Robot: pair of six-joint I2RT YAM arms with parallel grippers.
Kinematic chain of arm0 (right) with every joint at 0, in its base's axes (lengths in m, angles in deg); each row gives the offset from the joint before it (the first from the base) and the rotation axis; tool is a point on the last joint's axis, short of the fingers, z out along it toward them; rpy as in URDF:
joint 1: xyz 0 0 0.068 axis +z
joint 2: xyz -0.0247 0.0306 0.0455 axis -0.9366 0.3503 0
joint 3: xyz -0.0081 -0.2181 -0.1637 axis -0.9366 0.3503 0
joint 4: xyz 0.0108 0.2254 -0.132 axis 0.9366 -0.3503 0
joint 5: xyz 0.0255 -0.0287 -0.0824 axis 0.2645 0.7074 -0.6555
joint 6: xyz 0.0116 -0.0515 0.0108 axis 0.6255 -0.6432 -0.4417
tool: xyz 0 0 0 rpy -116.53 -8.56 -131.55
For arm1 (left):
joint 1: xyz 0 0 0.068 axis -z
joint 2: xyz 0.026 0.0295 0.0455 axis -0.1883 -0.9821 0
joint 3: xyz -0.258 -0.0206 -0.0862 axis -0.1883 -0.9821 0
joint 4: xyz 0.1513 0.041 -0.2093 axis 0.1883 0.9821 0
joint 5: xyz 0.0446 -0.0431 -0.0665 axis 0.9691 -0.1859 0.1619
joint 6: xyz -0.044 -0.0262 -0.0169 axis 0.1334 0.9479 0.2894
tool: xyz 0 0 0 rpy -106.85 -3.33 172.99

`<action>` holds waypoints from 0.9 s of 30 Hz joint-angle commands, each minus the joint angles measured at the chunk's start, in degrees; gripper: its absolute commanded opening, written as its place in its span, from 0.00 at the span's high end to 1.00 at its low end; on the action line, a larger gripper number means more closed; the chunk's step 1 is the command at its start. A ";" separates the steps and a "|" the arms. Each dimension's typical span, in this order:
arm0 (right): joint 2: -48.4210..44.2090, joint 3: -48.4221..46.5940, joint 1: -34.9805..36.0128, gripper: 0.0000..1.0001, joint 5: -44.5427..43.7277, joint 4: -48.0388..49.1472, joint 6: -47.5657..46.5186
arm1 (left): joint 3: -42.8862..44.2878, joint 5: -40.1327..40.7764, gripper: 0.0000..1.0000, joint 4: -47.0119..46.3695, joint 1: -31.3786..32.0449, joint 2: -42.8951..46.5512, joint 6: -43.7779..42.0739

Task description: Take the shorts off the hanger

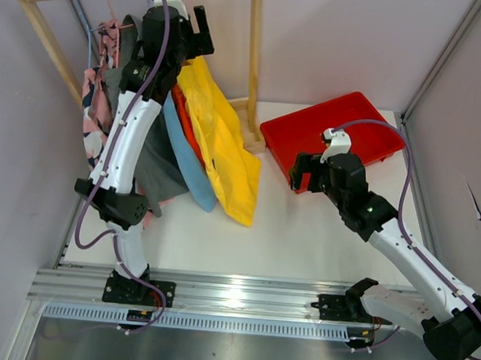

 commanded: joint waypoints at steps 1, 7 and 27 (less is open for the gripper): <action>-0.10 0.36 -0.27 0.01 0.28 2.38 0.81 | 2.55 -0.66 0.12 -2.01 -0.70 -1.42 0.41; 0.70 0.88 -0.44 0.01 -0.25 1.76 0.72 | 4.04 -0.66 0.30 -3.33 -1.49 -3.44 0.33; -0.27 4.49 -0.45 0.00 1.77 3.16 4.15 | 8.97 -13.31 1.00 -7.28 -2.72 -0.73 0.58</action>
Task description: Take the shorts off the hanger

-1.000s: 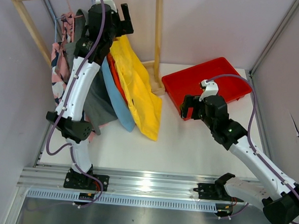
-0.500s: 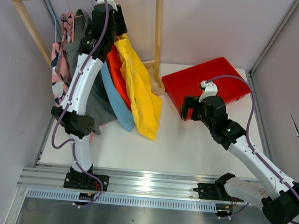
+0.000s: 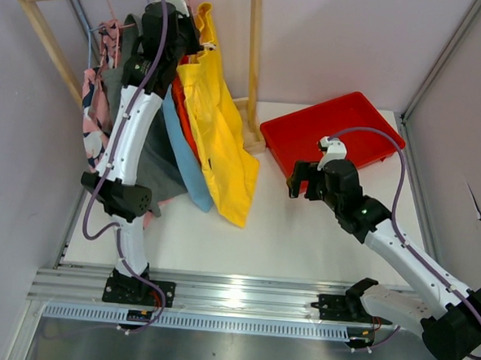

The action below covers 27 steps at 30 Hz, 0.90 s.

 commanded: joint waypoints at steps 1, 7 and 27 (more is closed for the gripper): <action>-0.88 0.29 -0.05 0.01 0.27 3.38 1.48 | 5.28 -7.24 1.00 -5.95 -0.17 4.81 0.24; -1.58 0.20 0.30 0.01 0.09 4.00 1.92 | 5.28 -15.68 1.00 -8.06 -0.78 9.99 3.58; -0.64 -10.94 29.44 0.01 -10.43 16.04 -7.54 | -22.06 -10.78 1.00 -10.70 7.47 26.44 8.32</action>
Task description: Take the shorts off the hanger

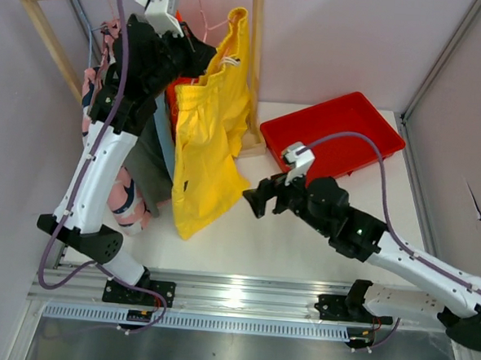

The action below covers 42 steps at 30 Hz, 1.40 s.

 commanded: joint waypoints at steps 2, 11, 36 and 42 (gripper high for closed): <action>9.03 -12.94 9.59 0.00 -12.69 8.37 -6.94 | 0.61 8.43 1.00 -4.80 2.76 1.28 4.11; 25.65 -29.99 17.16 0.00 -25.18 12.06 -11.07 | -3.95 28.92 1.00 -4.17 5.58 1.97 9.92; 24.97 -23.96 20.58 1.00 -41.97 14.25 -8.97 | -7.21 26.11 1.00 -2.32 5.58 8.30 8.42; 21.01 -21.32 27.70 1.00 -43.90 8.31 -5.11 | -3.02 24.63 1.00 -3.56 3.12 6.12 8.34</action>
